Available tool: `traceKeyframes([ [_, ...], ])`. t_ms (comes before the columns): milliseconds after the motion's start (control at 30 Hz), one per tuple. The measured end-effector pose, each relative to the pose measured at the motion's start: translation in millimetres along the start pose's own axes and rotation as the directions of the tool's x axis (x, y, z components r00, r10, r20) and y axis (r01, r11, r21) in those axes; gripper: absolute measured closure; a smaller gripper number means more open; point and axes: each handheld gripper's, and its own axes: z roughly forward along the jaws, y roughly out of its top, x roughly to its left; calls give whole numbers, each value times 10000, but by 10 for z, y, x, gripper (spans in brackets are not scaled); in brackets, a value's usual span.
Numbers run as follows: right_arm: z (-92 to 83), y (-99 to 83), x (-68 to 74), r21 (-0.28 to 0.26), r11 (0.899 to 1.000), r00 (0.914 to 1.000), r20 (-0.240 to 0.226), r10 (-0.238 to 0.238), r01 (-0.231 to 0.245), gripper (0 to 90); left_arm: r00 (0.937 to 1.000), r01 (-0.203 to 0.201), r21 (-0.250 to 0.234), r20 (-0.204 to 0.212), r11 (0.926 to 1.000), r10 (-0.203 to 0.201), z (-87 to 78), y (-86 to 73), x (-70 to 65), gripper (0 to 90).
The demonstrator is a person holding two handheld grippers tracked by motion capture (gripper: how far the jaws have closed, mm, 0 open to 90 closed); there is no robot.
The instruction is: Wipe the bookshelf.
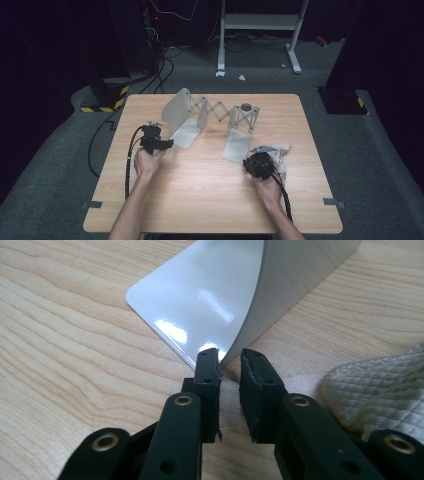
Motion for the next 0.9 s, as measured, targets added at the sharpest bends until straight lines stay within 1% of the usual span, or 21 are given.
traceKeyframes([
  [67, 11, 15, -11, 16, 10000, 10000, -20, -90, 90, 797, 9998, 17, -165, 183, 9999, -14, 22, 27, -7, 410],
  [100, 18, 26, -18, 40, 9999, 10000, 0, -96, 96, 806, 9998, -101, 17, 170, 9999, 100, 46, 64, -28, 411],
  [167, 25, 38, -26, 62, 9999, 9999, 57, -113, 112, 818, 9995, -316, 64, 81, 9995, 316, 62, 105, -64, 403],
  [200, 23, 38, -24, 89, 9998, 9998, 91, -187, 186, 822, 9996, -268, -181, 114, 9995, 270, 53, 117, -86, 409],
  [267, 23, 35, -21, 80, 9996, 9996, 84, -256, 255, 833, 9995, -230, -350, 204, 9991, 237, 52, 133, -96, 431],
  [300, 27, 42, -35, 85, 9995, 9995, 21, -302, 302, 845, 9995, -275, -286, 118, 9992, 279, 60, 143, -99, 446],
  [367, 32, 57, -62, 169, 9996, 9998, -74, -206, 207, 862, 9993, -383, -30, -28, 9993, 383, 92, 157, -112, 463],
  [467, 34, 54, -74, 116, 9996, 9996, -69, -268, 269, 875, 9990, -442, -27, -72, 9990, 442, 115, 163, -111, 512],
  [500, 34, 53, -75, 117, 9995, 9996, -72, -284, 285, 878, 9983, -535, 71, -212, 9985, 536, 146, 173, -107, 534],
  [533, 33, 52, -77, 118, 9996, 9996, -81, -271, 272, 880, 9982, -539, 113, -254, 9985, 541, 157, 172, -104, 548],
  [667, 32, 43, -80, 71, 9998, 9998, -82, -186, 186, 884, 9978, -609, 136, -252, 9981, 612, 197, 151, -87, 624],
  [700, 32, 45, -83, 71, 9998, 9998, -88, -201, 201, 885, 9980, -592, 141, -212, 9981, 595, 207, 148, -81, 649],
  [733, 32, 46, -87, 83, 9998, 9997, -110, -199, 200, 885, 9981, -556, 166, -261, 9983, 560, 221, 142, -85, 672],
  [767, 32, 46, -89, 91, 9999, 9998, -157, -83, 84, 885, 9974, -631, 224, -335, 9978, 638, 228, 139, -93, 694],
  [833, 31, 46, -98, 97, 9999, 9998, -197, -48, 50, 888, 9960, -799, 317, -375, 9963, 811, 243, 131, -115, 727],
  [900, 26, 44, -109, 109, 9999, 9999, -142, -42, 43, 895, 9968, -733, 303, -282, 9969, 741, 262, 130, -114, 761],
])
